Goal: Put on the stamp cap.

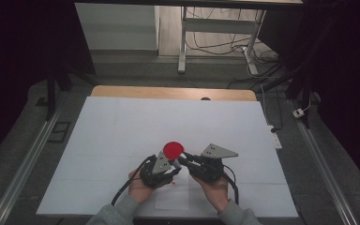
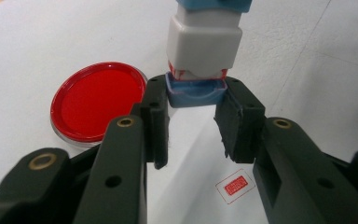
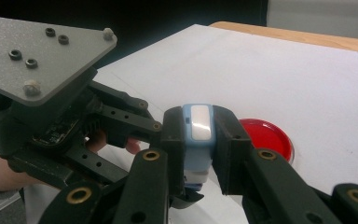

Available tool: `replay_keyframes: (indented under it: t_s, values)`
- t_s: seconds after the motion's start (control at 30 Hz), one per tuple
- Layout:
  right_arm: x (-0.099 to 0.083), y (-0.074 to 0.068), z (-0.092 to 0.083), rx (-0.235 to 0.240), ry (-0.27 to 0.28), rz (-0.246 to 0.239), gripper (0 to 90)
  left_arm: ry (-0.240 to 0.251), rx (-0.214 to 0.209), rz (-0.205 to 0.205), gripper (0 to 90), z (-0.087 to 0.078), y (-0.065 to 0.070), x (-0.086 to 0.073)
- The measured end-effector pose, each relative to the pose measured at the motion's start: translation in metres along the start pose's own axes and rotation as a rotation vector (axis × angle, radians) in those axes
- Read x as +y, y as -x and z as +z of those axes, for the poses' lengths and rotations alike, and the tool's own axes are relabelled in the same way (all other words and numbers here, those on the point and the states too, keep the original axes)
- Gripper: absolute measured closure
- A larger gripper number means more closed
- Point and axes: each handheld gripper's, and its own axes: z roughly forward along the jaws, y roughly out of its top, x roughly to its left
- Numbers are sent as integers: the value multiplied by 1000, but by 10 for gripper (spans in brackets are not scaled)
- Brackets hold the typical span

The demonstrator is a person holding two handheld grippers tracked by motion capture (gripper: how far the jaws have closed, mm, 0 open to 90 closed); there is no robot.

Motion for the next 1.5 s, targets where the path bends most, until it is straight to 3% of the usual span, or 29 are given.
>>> replay_keyframes:
  t_s: [0.47, 0.8, 1.5]
  values:
    - [-2, -2, 2, -2, -3, 20, 749, 4, 10, 6, 652, 0, 1, 0]
    - [-1, -2, 2, -14, -5, 34, 750, 17, 40, 24, 652, -1, 4, 1]
    - [-3, -1, 5, -5, -44, 40, 753, -14, 80, 69, 655, 0, 8, 1]
